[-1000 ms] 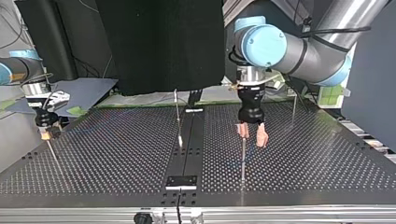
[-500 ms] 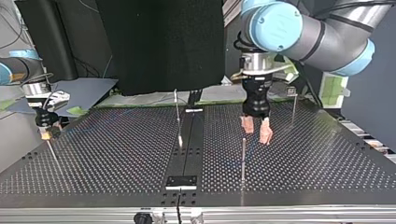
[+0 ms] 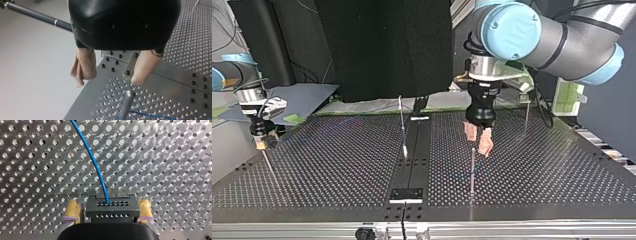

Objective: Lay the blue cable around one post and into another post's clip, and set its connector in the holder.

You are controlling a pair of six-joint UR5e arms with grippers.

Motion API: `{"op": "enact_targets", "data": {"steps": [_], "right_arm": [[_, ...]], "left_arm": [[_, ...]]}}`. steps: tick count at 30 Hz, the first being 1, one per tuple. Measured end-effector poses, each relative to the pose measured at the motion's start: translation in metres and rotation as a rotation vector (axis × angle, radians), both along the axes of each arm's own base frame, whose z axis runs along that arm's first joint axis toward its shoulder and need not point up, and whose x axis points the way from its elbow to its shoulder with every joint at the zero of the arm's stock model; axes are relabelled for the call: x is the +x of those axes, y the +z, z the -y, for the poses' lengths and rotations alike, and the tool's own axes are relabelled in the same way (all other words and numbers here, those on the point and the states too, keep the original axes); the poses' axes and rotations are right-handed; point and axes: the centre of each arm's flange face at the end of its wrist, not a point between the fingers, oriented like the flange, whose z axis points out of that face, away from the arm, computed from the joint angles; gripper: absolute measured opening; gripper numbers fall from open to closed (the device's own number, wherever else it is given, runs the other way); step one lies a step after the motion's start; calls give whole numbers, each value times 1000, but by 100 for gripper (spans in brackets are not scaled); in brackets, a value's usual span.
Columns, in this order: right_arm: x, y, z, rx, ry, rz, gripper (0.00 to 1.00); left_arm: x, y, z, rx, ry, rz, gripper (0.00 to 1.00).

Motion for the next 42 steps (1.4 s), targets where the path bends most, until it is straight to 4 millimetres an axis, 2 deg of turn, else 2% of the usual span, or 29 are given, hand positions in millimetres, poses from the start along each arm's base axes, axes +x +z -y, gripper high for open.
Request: {"op": "enact_targets", "data": {"steps": [5,13,24,42], "right_arm": [[0,0,0,0,0,0,99],[0,0,0,0,-1,0,99],[0,1,1,-12,-1,2,99],[1,2,1,-16,1,1,99]], "left_arm": [[-1,7,0,49,-9,-12,98],[-2,7,2,120,-36,-19,98],[1,-17,11,266,-87,-97,98],[-1,-19,14,459,-114,-88,98]]}}
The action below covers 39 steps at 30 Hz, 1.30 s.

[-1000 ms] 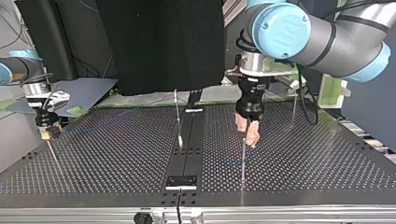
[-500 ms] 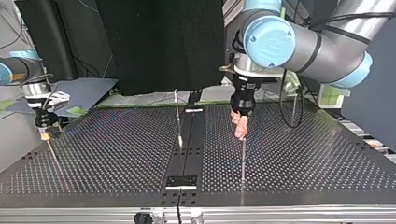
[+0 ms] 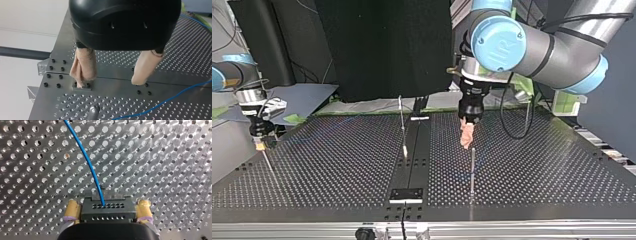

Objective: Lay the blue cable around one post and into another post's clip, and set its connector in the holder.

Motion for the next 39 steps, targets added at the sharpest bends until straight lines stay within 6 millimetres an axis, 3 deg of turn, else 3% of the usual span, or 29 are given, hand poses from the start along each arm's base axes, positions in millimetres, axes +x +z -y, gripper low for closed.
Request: {"op": "enact_targets", "data": {"steps": [18,39], "right_arm": [[-1,0,0,4,-1,-1,99],[-1,-1,0,6,-2,-2,99]], "left_arm": [[1,0,-1,8,7,6,98],[5,2,-10,-140,117,19,98]]}}
